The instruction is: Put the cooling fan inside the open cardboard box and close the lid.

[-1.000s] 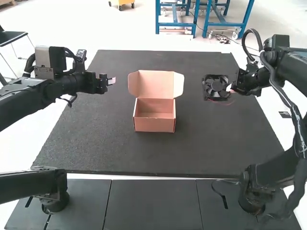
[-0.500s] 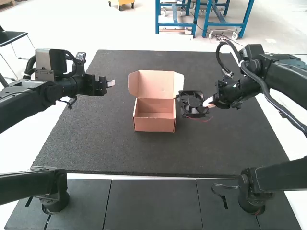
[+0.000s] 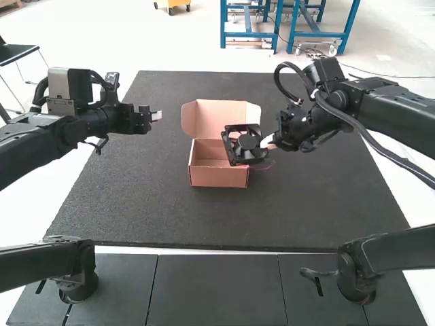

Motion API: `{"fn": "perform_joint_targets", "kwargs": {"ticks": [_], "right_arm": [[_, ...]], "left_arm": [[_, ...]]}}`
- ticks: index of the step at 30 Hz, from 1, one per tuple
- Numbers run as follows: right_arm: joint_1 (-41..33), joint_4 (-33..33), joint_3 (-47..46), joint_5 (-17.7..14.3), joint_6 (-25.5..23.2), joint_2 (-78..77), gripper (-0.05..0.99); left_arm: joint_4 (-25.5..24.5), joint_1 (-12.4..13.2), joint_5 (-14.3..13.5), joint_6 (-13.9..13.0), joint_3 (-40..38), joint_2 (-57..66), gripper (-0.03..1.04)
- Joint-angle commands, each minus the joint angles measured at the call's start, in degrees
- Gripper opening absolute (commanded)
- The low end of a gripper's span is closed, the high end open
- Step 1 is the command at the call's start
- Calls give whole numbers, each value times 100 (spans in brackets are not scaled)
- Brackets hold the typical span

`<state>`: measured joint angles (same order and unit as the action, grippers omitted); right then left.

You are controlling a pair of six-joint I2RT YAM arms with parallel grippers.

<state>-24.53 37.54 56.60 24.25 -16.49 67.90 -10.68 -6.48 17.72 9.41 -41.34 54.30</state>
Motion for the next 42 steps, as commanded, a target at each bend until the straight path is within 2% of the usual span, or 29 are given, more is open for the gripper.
{"fn": "perform_joint_targets", "kwargs": {"ticks": [1, 9, 15, 22, 26, 36, 42], "right_arm": [[-104, -212, 71, -377, -302, 127, -2], [-333, -370, 132, -404, -372, 611, -2], [-675, -607, 317, -404, -671, 1059, -2], [-737, -669, 536, -430, -1040, 1516, -2], [-755, -687, 616, -562, -1102, 1648, -2], [-816, -854, 967, -606, -1119, 2149, -2], [-1009, -889, 1240, -614, -1357, 2483, -2]], "left_arm": [[66, -11, -58, 96, 47, -157, 96], [110, -20, -93, 166, 56, -157, 96], [145, -29, -119, 184, 47, -157, 96], [162, -29, -119, 237, 47, -157, 96], [180, -29, -119, 254, 47, -157, 96], [242, -20, -128, 395, 39, -192, 96], [215, -20, -128, 413, 47, -254, 96]]}}
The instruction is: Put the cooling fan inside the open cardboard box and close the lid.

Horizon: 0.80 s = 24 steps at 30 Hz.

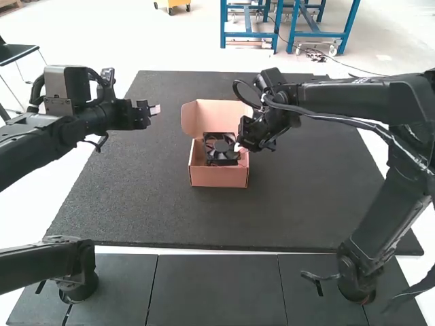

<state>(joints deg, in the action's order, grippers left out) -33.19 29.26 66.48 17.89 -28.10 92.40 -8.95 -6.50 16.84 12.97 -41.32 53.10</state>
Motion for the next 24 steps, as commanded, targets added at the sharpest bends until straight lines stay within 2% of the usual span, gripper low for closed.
{"fn": "perform_joint_targets", "kwargs": {"ticks": [1, 13, 19, 24], "right_arm": [[-161, -52, 287, 22, -214, 76, -2], [-118, -157, 559, -101, -381, 472, -2], [-12, -201, 656, -137, -381, 639, -2], [49, -210, 744, -181, -346, 727, -2]], "left_arm": [[43, -27, -32, 56, 45, -142, 96], [-19, -27, -14, 48, 89, -186, 96], [-248, -44, 232, -23, 124, -221, 96], [-485, -167, 364, -155, 212, -362, 96]]}}
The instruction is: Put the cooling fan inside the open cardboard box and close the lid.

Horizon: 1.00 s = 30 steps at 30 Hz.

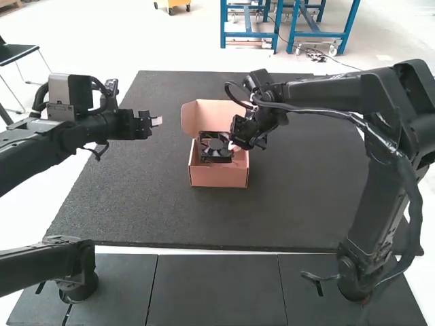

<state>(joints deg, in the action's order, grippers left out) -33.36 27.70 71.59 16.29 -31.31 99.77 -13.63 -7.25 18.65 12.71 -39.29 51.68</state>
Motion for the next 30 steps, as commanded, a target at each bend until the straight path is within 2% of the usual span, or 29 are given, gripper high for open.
{"fn": "perform_joint_targets", "kwargs": {"ticks": [1, 13, 22, 30], "right_arm": [[76, -55, 241, -21, -15, 8, -2], [85, -63, 303, -100, 37, 131, -2], [93, -55, 426, -179, 134, 307, -2], [93, -37, 470, -258, 187, 386, -2]], "left_arm": [[-61, -119, 191, -146, 18, -273, 96], [-536, -690, 191, -137, 114, -650, 96], [-826, -717, 191, -120, 246, -914, 96], [-834, -717, 191, -93, 273, -993, 96]]}}
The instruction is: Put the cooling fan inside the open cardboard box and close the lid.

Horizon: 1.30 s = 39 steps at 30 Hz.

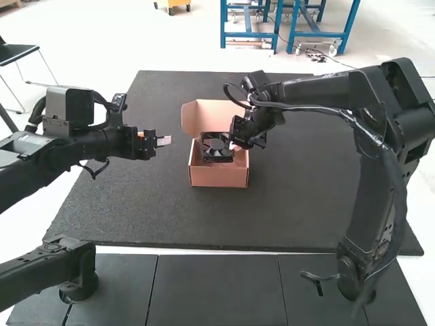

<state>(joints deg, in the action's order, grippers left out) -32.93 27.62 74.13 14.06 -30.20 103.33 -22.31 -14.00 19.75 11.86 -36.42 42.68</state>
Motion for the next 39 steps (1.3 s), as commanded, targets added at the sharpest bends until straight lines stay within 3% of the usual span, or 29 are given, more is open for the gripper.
{"fn": "perform_joint_targets", "kwargs": {"ticks": [1, 39], "right_arm": [[50, -28, 216, -35, 84, 38, -2], [102, -11, 251, -97, 330, 618, -2]], "left_arm": [[42, -41, 82, 1, -14, -93, 96], [306, -112, 47, 326, -58, -154, 96]]}}
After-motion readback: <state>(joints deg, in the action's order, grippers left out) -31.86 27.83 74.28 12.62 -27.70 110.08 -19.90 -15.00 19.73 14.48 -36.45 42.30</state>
